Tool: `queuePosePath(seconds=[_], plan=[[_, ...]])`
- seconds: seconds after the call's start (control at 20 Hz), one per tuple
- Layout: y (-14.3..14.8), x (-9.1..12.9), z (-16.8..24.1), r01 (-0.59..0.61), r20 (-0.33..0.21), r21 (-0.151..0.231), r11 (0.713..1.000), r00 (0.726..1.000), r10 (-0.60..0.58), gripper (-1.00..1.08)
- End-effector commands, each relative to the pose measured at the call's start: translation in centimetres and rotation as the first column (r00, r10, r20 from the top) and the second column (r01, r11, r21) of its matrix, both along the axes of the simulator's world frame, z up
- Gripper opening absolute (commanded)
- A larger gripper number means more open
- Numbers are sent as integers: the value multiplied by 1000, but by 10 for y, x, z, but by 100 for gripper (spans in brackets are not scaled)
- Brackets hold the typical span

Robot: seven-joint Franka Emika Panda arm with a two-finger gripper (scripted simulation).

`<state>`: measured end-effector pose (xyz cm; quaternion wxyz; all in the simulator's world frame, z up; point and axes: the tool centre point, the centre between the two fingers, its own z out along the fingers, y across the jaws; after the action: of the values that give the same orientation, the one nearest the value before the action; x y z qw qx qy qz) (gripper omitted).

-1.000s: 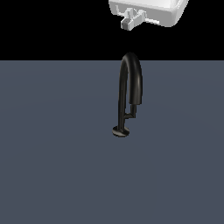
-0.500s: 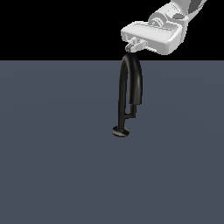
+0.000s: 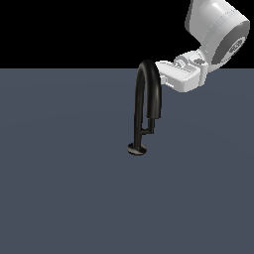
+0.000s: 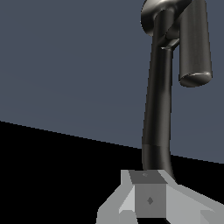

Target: Turn on the faucet by rotating a designated handle.

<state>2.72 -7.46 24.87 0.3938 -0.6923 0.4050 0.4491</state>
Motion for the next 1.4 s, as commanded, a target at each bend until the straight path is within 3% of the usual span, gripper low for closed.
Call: queuePosePath(seconds=[0.0,0.3,0.65,1.35], plan=[[-3,6,-20,52,-56,46,998,997,-50,-100],[-7,13,-64,170,-180,131,977,973,-146,-100],[-6,14,-98,265,-278,183,947,938,-209,-100],[-6,4,-103,288,-301,194,938,927,-223,-100]])
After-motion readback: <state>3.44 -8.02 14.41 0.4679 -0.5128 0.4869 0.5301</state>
